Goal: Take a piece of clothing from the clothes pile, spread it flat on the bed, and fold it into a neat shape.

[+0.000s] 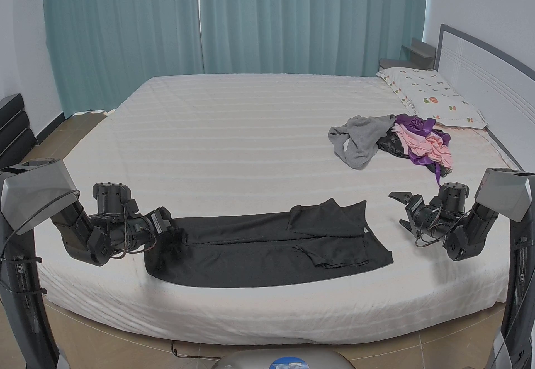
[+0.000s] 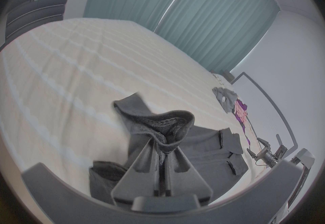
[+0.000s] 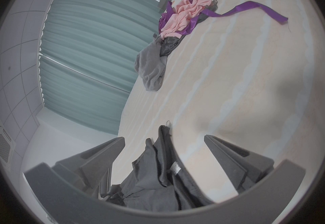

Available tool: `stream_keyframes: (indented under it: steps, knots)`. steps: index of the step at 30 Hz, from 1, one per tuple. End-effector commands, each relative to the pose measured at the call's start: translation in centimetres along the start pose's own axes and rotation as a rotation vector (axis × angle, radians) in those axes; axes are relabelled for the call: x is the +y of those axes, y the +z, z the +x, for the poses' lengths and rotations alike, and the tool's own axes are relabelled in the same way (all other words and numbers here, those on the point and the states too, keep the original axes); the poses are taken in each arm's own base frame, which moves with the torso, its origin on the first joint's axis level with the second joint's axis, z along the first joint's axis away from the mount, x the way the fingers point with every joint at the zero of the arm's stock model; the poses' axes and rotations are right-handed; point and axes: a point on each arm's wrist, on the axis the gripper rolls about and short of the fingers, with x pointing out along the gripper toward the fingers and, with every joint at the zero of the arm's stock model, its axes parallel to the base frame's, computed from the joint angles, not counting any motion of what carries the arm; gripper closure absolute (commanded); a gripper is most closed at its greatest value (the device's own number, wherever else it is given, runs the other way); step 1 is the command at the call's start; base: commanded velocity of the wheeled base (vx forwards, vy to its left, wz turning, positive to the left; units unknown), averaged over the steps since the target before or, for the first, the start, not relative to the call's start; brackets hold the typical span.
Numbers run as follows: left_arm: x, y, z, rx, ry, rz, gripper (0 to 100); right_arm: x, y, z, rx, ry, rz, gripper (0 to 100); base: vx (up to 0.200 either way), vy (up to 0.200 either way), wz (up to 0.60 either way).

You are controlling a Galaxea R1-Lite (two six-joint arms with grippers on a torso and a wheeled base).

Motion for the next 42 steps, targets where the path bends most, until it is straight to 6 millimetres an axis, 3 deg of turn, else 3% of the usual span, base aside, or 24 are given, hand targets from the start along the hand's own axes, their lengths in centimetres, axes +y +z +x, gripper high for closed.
stream_keyframes:
  steps: [1, 8, 24, 36, 42]
  knots:
    - [-2.0, 1.3, -0.7, -0.016, -0.023, 0.019, 100, -0.2, -0.3, 0.0, 0.008, -0.006, -0.001, 0, 0.000, -0.200, 0.00]
    - [-4.9, 2.3, -1.0, -0.005, -0.030, 0.046, 100, -0.2, -0.4, 0.1, 0.010, -0.005, -0.002, 0, 0.000, -0.200, 0.00]
    - [-11.4, 1.2, 1.8, 0.131, -0.038, 0.052, 100, -0.2, -0.4, 0.1, 0.011, -0.008, -0.004, 0, 0.000, -0.200, 0.00]
    - [-14.8, 0.1, 4.5, 0.224, -0.035, -0.011, 100, -0.4, -0.7, 0.2, 0.019, -0.012, -0.023, 0, 0.000, -0.200, 0.00]
    - [-15.9, -0.8, 5.2, 0.217, -0.037, -0.030, 100, -0.4, -0.8, 0.2, 0.021, -0.011, -0.025, 0, 0.000, 0.000, 0.00]
